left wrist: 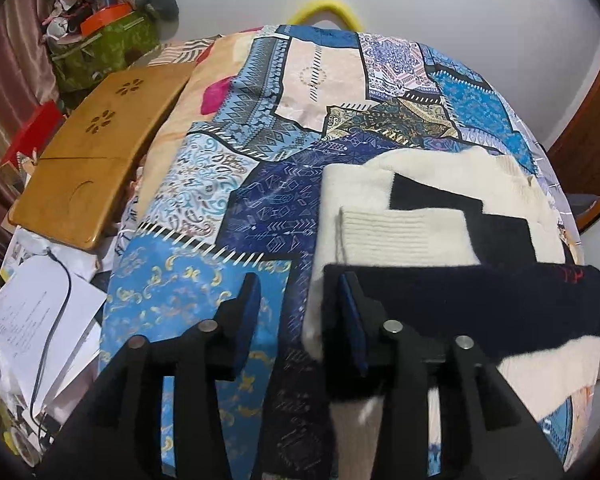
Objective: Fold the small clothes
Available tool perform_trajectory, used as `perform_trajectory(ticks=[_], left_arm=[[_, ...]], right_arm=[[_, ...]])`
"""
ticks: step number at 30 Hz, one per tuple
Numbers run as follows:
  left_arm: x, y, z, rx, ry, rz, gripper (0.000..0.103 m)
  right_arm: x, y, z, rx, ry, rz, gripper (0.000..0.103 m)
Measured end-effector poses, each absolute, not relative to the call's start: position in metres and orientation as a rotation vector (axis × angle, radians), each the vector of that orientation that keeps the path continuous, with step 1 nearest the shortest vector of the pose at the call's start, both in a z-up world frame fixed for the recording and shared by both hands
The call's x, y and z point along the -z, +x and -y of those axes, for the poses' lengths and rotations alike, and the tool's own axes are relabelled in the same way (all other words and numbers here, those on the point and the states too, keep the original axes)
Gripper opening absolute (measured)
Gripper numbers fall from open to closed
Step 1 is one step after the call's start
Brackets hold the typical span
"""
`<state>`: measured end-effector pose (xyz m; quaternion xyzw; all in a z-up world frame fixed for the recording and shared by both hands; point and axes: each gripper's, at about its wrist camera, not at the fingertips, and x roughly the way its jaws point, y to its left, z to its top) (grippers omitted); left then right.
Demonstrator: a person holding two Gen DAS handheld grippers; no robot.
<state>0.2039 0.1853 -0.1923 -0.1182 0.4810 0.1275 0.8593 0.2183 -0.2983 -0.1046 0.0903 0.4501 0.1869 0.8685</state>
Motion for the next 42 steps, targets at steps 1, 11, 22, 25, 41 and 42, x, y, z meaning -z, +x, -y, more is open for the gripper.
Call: perform_trajectory(ticks=[1, 11, 22, 25, 41, 42], left_arm=[[0.190, 0.201, -0.186, -0.267, -0.249, -1.008, 0.044], [0.191, 0.166, -0.185, -0.215, -0.257, -1.047, 0.050], [0.214, 0.152, -0.164, -0.122, -0.280, -1.121, 0.060], [0.217, 0.152, -0.157, -0.099, -0.269, -1.126, 0.060], [0.219, 0.158, -0.137, 0.003, -0.310, -1.130, 0.009], [0.215, 0.158, -0.136, 0.004, -0.305, -1.122, 0.008]], right_arm=[[0.104, 0.215, 0.300, -0.393, 0.187, -0.945, 0.023], [0.111, 0.189, 0.293, -0.400, 0.179, -0.969, 0.051], [0.150, 0.176, 0.279, -0.430, 0.203, -1.092, 0.051], [0.159, 0.173, 0.277, -0.441, 0.218, -1.118, 0.051], [0.146, 0.167, 0.251, -0.561, 0.212, -1.055, 0.010], [0.144, 0.169, 0.251, -0.566, 0.208, -1.043, 0.010]])
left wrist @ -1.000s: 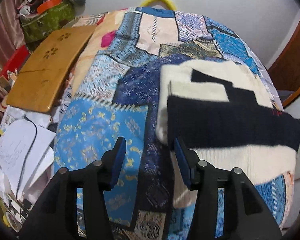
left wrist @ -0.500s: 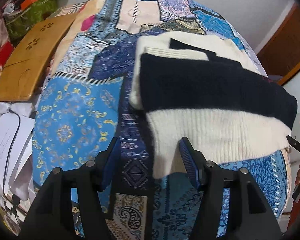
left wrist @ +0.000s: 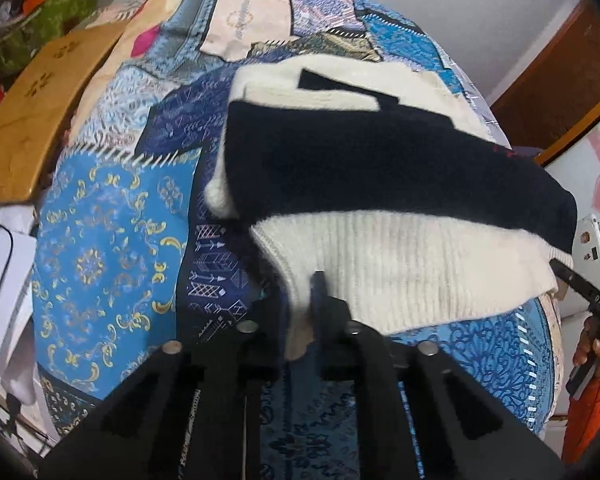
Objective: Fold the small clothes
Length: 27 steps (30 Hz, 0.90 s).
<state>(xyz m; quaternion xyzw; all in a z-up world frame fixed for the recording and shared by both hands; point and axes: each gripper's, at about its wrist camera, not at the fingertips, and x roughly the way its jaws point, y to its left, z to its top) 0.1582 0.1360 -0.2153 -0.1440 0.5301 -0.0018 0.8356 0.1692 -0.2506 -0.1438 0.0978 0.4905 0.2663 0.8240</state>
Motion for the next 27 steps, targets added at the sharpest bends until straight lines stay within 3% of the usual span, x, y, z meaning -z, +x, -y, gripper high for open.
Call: perform_trajectory(ticks=[16, 27], left_arm=[[0.114, 0.206, -0.136, -0.030, -0.234, -0.866, 0.007], [0.127, 0.278, -0.162, -0.143, -0.267, -0.911, 0.006]], right_arm=[[0.057, 0.217, 0.227, -0.583, 0.098, -0.798, 0.007], [0.066, 0.284, 0.219, -0.520, 0.089, -0.824, 0.007]])
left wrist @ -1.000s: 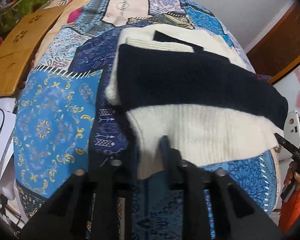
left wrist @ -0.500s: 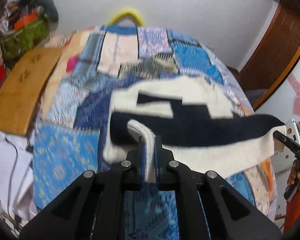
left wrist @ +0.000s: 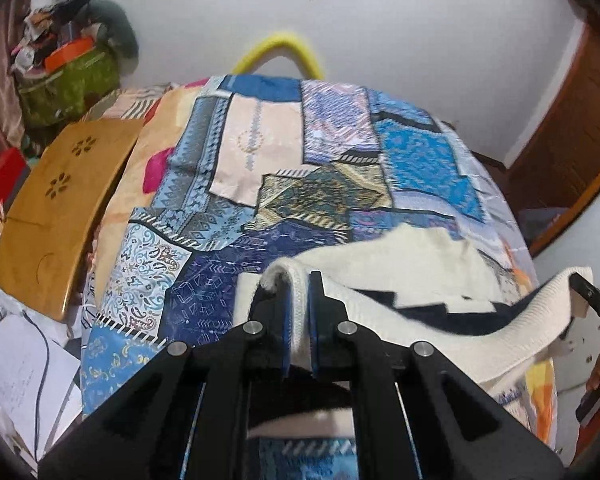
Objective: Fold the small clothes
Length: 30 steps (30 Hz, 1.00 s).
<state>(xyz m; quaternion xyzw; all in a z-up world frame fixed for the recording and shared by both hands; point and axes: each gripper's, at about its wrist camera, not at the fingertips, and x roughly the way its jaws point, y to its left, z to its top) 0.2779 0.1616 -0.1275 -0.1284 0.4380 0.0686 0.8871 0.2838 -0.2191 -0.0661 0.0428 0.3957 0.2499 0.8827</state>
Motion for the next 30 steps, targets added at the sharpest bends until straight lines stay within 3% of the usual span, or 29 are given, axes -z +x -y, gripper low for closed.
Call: perform_trajectory(ticks=[15, 30], left_arm=[[0.195, 0.339, -0.184, -0.232, -0.287, -1.039, 0.006], [0.197, 0.345, -0.185, -0.288, -0.176, -1.058, 0.008]], right_arm=[[0.133, 0.348, 0.232, -0.440, 0.128, -0.977, 0.007], [0.144, 0.357, 0.242, -0.426, 0.172, -1.018, 0.009]])
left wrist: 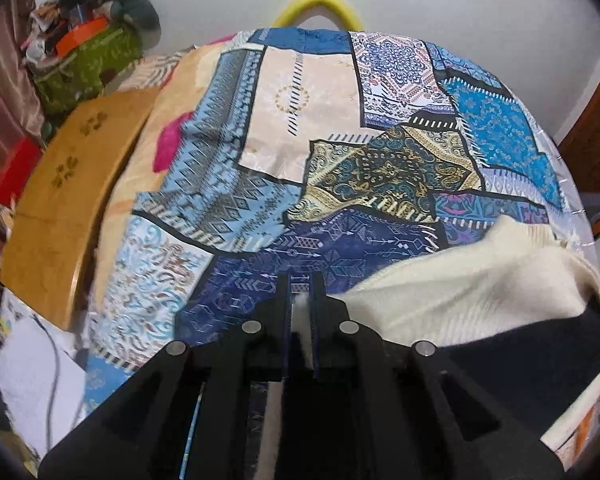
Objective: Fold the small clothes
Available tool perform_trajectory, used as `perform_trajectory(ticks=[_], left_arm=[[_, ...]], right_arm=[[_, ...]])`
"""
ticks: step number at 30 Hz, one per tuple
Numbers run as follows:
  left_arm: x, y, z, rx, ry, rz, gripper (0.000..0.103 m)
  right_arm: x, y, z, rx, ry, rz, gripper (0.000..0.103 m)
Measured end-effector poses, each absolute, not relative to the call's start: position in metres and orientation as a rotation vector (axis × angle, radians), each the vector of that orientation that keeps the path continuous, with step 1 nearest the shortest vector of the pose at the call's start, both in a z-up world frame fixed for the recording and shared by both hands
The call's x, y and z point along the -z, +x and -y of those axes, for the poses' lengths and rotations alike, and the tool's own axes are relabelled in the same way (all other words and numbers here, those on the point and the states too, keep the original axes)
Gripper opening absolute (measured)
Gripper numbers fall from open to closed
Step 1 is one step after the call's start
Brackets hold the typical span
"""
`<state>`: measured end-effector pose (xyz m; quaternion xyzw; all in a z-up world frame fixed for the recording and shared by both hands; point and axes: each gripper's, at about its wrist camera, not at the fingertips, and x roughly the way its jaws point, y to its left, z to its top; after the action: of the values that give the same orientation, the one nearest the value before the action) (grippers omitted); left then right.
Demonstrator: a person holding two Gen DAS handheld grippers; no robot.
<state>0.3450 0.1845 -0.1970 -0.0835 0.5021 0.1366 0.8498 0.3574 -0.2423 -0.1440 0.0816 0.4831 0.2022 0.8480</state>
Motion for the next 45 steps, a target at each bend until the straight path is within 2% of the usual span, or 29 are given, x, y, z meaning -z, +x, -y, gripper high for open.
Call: perform_trajectory(ticks=[7, 9, 10, 13, 17, 19, 21, 24, 27, 31, 33, 37, 40, 45], left_arm=[[0.172, 0.336, -0.192, -0.297, -0.190, -1.032, 0.008], [0.165, 0.332, -0.191, -0.294, -0.187, -1.026, 0.008], [0.162, 0.329, -0.191, -0.291, -0.186, -1.025, 0.008], [0.154, 0.320, -0.187, -0.278, -0.179, -1.019, 0.009], [0.144, 0.306, -0.181, -0.264, -0.169, -1.002, 0.022], [0.139, 0.298, -0.178, -0.258, -0.164, -0.988, 0.032], [0.133, 0.290, -0.175, -0.258, -0.164, -0.967, 0.048], [0.125, 0.277, -0.172, -0.254, -0.172, -0.935, 0.061], [0.123, 0.261, -0.168, -0.247, -0.183, -0.920, 0.072], [0.128, 0.242, -0.167, -0.235, -0.208, -0.922, 0.075], [0.135, 0.234, -0.169, -0.231, -0.229, -0.932, 0.084], [0.157, 0.222, -0.178, -0.241, -0.305, -0.987, 0.084], [0.172, 0.212, -0.184, -0.237, -0.377, -1.019, 0.084], [0.198, 0.200, -0.190, -0.240, -0.466, -1.079, 0.084]], right_arm=[[0.117, 0.355, 0.249, -0.415, 0.176, -0.979, 0.014], [0.107, 0.351, 0.249, -0.376, 0.144, -0.947, 0.030], [0.099, 0.347, 0.251, -0.355, 0.124, -0.912, 0.042], [0.083, 0.341, 0.254, -0.358, 0.128, -0.881, 0.045], [0.064, 0.330, 0.252, -0.368, 0.098, -0.856, 0.045], [0.059, 0.323, 0.247, -0.376, 0.089, -0.849, 0.045], [0.053, 0.316, 0.241, -0.387, 0.071, -0.840, 0.045], [0.045, 0.304, 0.229, -0.406, 0.033, -0.819, 0.046], [0.041, 0.293, 0.213, -0.439, -0.002, -0.806, 0.053], [0.043, 0.279, 0.189, -0.470, -0.080, -0.795, 0.059], [0.046, 0.273, 0.175, -0.493, -0.115, -0.804, 0.065], [0.055, 0.267, 0.143, -0.544, -0.168, -0.836, 0.067], [0.064, 0.262, 0.123, -0.572, -0.199, -0.856, 0.073], [0.088, 0.256, 0.091, -0.618, -0.240, -0.920, 0.073]])
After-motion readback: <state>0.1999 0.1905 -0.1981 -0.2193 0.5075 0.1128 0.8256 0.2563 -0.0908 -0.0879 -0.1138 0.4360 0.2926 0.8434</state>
